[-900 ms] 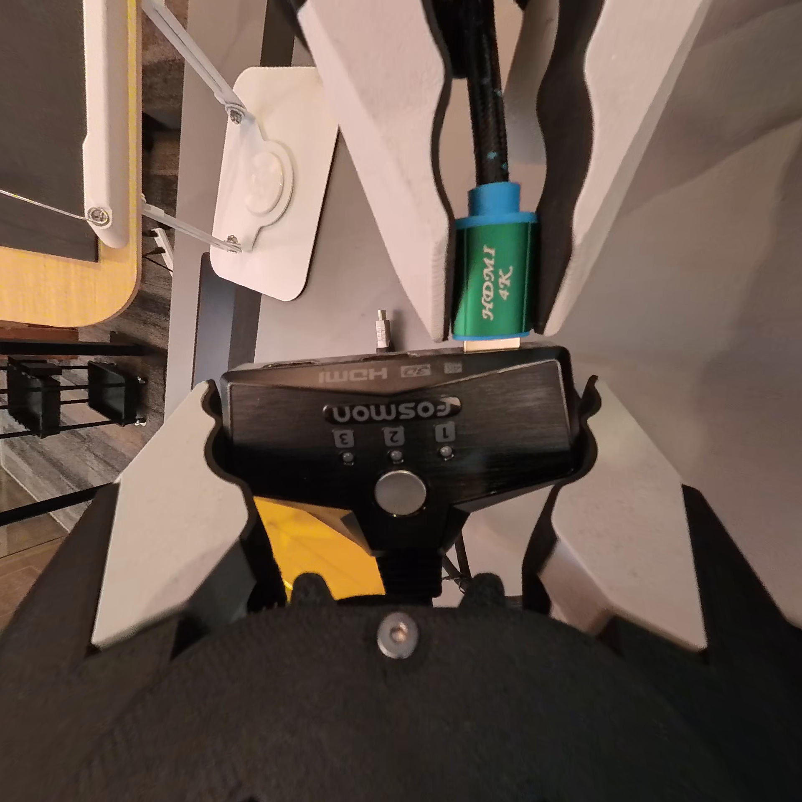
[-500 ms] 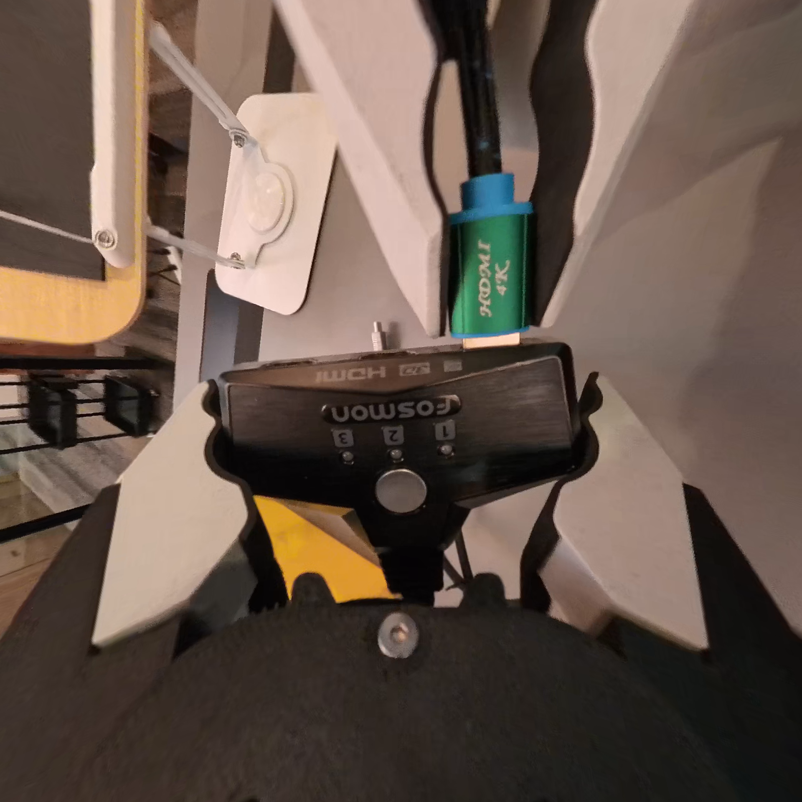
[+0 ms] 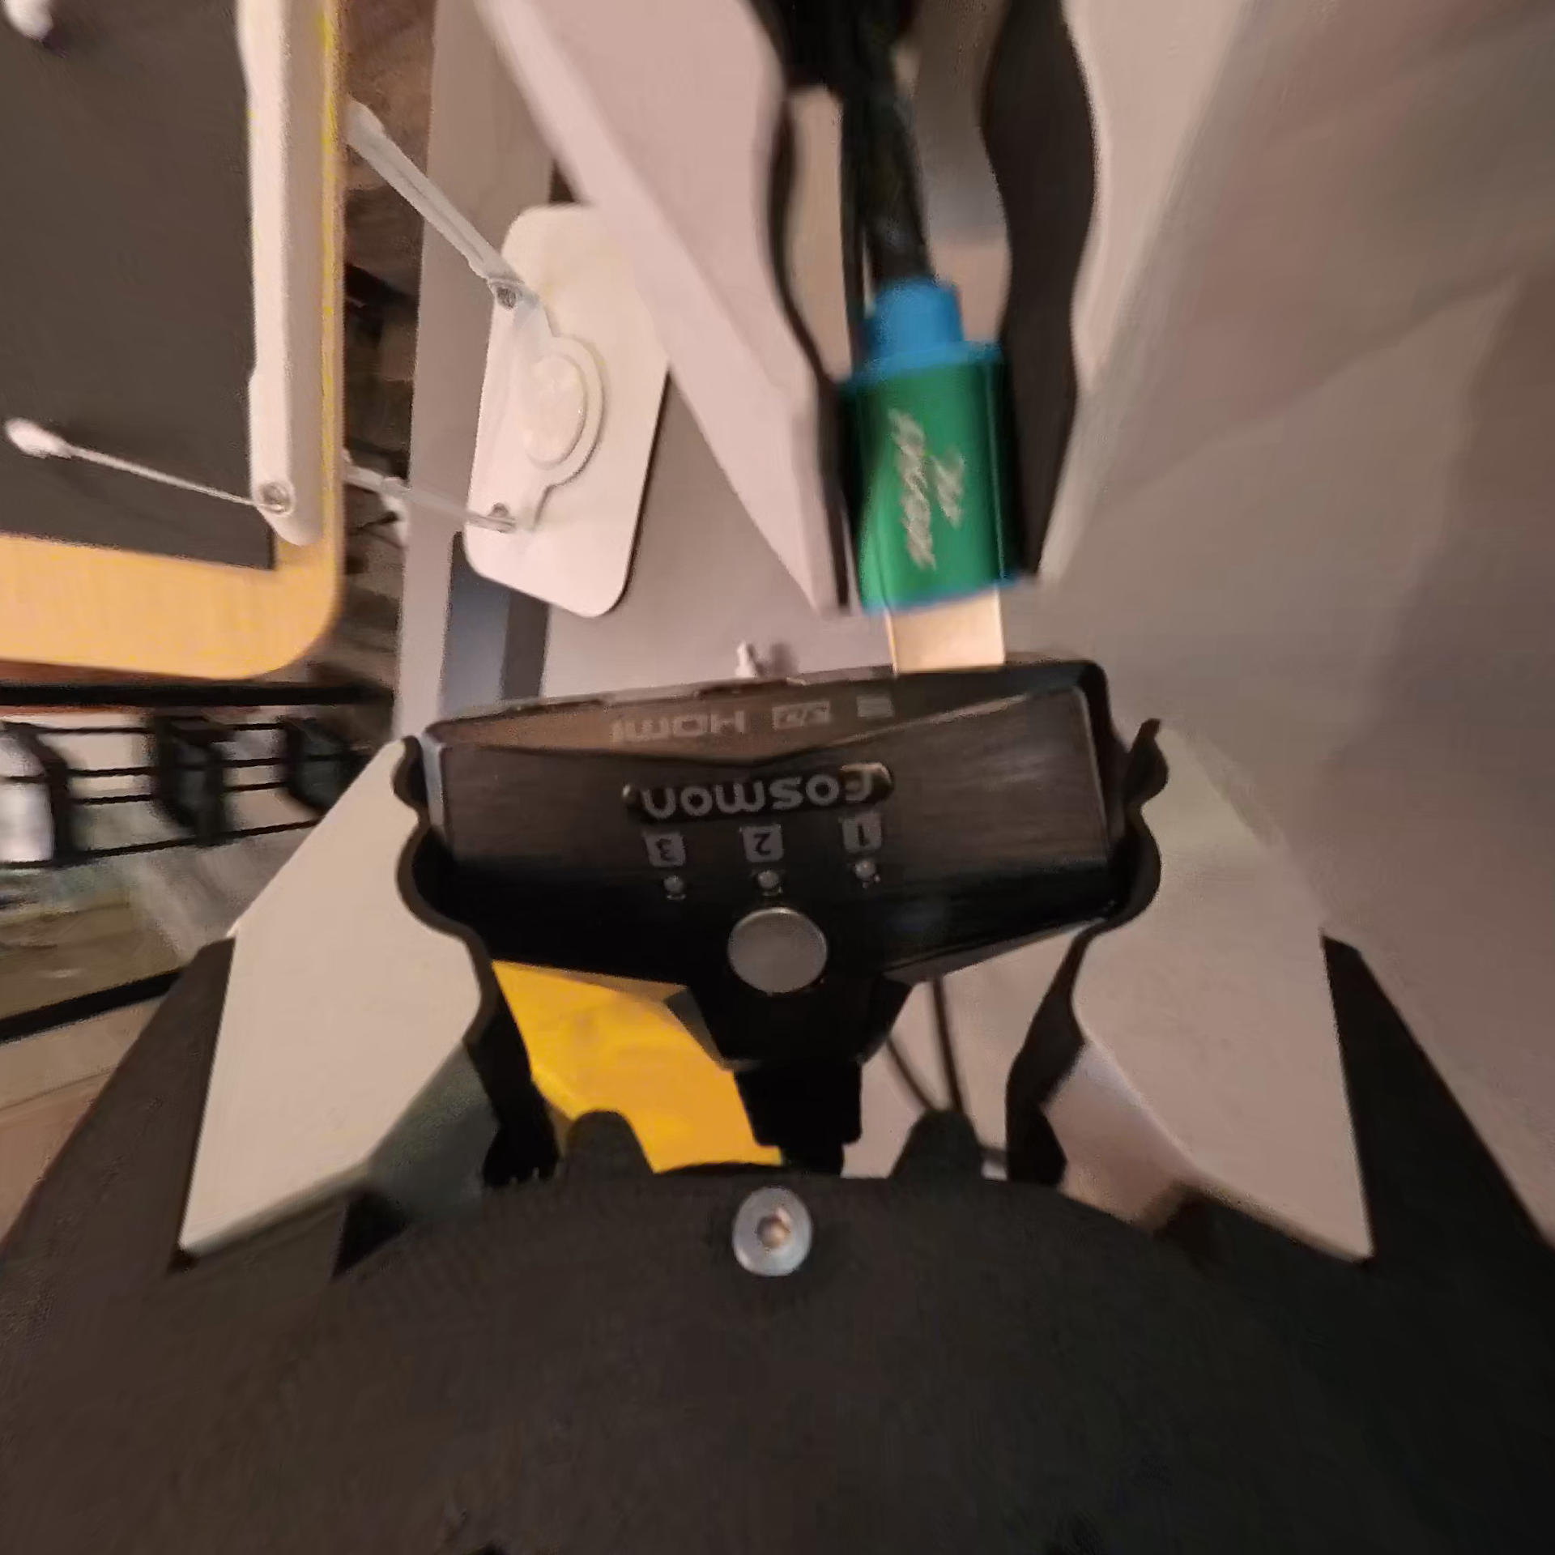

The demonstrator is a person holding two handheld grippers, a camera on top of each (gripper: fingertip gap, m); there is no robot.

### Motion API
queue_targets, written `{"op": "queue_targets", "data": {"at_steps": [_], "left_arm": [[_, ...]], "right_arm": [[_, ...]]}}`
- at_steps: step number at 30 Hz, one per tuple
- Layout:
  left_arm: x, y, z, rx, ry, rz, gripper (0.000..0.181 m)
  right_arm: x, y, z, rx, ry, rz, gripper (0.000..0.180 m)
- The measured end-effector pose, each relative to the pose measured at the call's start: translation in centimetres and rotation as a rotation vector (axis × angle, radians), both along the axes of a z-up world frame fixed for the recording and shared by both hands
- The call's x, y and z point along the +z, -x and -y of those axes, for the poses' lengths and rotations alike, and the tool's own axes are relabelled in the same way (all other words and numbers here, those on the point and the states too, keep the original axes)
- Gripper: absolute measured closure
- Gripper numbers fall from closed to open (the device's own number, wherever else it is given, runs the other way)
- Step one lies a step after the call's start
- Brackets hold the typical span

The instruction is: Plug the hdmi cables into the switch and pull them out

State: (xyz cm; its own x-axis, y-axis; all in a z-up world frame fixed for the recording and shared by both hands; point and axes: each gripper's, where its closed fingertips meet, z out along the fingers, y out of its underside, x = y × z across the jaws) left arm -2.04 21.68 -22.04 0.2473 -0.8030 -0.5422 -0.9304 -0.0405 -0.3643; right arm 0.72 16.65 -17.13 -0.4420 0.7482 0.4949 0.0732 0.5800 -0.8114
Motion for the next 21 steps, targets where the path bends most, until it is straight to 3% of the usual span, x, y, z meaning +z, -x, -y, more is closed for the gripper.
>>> {"op": "queue_targets", "data": {"at_steps": [1,2,4,7,9,13,21], "left_arm": [[-0.8,1.1,0.3,-0.047,-0.048,-0.154,0.028],[-1.9,2.1,0.8,-0.071,-0.049,-0.253,0.028],[-3.0,1.6,2.1,-0.053,0.03,-0.155,0.028],[-1.5,2.7,0.6,0.028,-0.02,-0.115,0.028],[-1.0,2.7,0.2,0.045,-0.016,-0.069,0.028],[-2.6,3.7,0.3,0.049,-0.018,-0.154,0.028],[-4.1,4.9,0.3,0.071,-0.011,-0.188,0.028]], "right_arm": [[0.8,-0.6,-0.6,-0.004,0.039,-0.032,0.162],[2.0,-1.5,-1.4,-0.017,0.06,-0.076,0.16],[2.8,-3.2,-2.6,-0.057,0.037,-0.086,0.16],[2.4,-3.4,-2.5,-0.067,0.031,-0.034,0.16],[2.0,-3.3,-3.3,-0.127,-0.019,-0.009,0.16],[4.9,-6.0,-6.7,-0.317,-0.058,-0.083,0.16],[12.5,-22.6,-14.5,-0.808,0.034,-0.39,0.16]]}}
